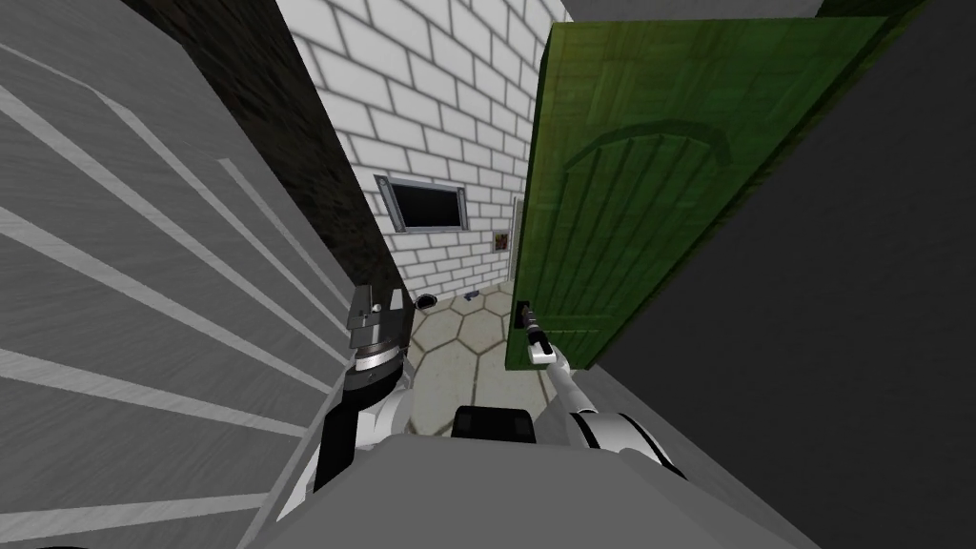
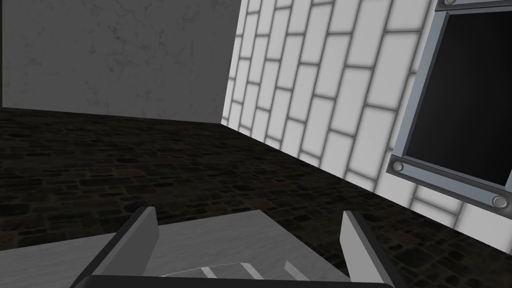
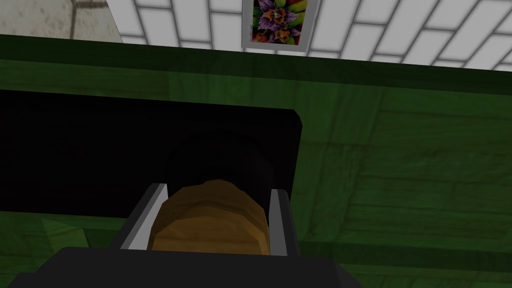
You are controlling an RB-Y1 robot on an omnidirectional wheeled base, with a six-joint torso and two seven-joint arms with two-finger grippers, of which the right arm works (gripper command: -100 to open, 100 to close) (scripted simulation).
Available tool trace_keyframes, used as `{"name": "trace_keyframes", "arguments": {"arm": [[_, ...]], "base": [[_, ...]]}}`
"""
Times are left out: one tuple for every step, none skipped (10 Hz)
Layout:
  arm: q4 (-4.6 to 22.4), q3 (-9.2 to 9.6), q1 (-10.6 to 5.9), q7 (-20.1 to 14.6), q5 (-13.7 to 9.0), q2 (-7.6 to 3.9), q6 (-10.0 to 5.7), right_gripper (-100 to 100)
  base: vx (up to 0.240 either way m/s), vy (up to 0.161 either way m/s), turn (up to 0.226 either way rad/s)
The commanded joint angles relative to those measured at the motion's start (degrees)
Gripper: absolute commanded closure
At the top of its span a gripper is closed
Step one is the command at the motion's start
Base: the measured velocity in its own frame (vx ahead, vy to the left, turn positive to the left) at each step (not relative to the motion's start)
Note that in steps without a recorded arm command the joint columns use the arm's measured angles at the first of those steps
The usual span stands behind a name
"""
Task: Push the door open
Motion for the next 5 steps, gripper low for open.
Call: {"name": "trace_keyframes", "arguments": {"arm": [[0.26, -1.27, -0.62, 0.84, -0.26, 0.21, -0.11, 100], [0.58, -0.77, -0.45, 0.48, -0.16, 0.17, -0.12, 100], [0.61, -1.61, -0.58, 0.77, -0.42, -0.31, -0.23, 100], [0.63, -1.90, -0.55, 0.86, -0.50, -0.48, -0.24, 100], [0.67, -2.47, -0.51, 1.03, -0.66, -0.78, -0.25, 100]], "base": [[0.157, 0.090, -0.053], [0.074, 0.037, -0.016], [0.111, 0.031, -0.025], [0.158, 0.073, -0.042], [0.177, 0.093, -0.046]]}}
